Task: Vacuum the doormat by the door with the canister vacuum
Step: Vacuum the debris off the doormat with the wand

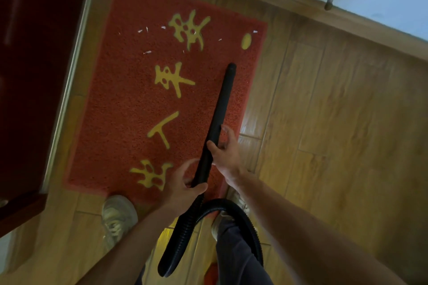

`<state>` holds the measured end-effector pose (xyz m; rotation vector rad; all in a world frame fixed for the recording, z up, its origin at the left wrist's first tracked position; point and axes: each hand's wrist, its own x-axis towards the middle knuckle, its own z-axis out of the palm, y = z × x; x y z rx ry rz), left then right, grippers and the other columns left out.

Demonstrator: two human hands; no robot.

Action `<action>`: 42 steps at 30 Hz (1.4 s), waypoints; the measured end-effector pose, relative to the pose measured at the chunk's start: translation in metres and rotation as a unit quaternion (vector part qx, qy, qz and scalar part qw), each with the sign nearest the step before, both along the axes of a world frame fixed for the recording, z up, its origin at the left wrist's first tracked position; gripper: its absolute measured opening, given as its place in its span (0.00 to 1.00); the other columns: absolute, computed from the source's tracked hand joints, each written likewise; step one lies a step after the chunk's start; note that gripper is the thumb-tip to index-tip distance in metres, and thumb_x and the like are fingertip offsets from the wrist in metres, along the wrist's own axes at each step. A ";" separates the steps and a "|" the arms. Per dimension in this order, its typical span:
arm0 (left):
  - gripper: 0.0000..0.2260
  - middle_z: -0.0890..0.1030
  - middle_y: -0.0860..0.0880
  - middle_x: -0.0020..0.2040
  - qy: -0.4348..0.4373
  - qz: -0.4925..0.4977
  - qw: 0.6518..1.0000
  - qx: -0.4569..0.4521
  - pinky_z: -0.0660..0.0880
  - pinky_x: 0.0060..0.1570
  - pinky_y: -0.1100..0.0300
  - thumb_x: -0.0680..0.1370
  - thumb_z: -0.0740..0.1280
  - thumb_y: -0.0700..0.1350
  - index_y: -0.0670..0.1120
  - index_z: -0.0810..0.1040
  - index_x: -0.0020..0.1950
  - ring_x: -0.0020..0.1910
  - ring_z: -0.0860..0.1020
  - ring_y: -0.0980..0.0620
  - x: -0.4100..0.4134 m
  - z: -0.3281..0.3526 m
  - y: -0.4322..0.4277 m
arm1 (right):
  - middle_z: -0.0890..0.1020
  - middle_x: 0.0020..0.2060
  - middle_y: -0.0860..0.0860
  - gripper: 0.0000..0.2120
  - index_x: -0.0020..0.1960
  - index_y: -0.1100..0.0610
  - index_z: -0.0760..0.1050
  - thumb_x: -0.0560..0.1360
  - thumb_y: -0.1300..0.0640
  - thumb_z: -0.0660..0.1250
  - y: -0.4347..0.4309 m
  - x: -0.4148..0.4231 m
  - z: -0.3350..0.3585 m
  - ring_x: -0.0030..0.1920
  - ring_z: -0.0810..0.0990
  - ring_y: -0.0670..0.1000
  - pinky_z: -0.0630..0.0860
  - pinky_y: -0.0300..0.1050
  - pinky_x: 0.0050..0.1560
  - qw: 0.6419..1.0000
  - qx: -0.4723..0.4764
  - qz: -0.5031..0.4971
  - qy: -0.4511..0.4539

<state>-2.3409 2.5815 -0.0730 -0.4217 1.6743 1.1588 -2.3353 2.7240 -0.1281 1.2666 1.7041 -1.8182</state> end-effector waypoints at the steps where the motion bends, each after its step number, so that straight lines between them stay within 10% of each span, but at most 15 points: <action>1: 0.25 0.85 0.45 0.41 0.003 0.000 1.000 -0.002 0.80 0.37 0.57 0.74 0.73 0.34 0.58 0.73 0.63 0.38 0.84 0.47 -0.001 0.000 0.001 | 0.80 0.35 0.54 0.26 0.72 0.47 0.63 0.78 0.60 0.67 0.000 -0.002 0.001 0.33 0.81 0.49 0.80 0.44 0.36 1.000 0.002 0.003 -0.003; 13: 0.27 0.86 0.45 0.42 -0.019 0.000 1.000 -0.011 0.82 0.44 0.47 0.73 0.74 0.36 0.61 0.73 0.64 0.40 0.85 0.44 0.010 -0.003 -0.012 | 0.81 0.37 0.57 0.25 0.69 0.45 0.62 0.78 0.59 0.67 -0.004 0.005 0.002 0.35 0.82 0.54 0.82 0.61 0.42 0.999 -0.002 0.038 -0.003; 42: 0.25 0.86 0.48 0.45 0.031 -0.016 0.999 -0.022 0.82 0.43 0.54 0.75 0.74 0.39 0.61 0.72 0.65 0.42 0.85 0.50 -0.024 -0.014 0.069 | 0.80 0.35 0.51 0.24 0.71 0.48 0.64 0.79 0.60 0.66 0.067 -0.032 -0.006 0.30 0.79 0.42 0.78 0.37 0.32 0.996 0.071 0.013 0.042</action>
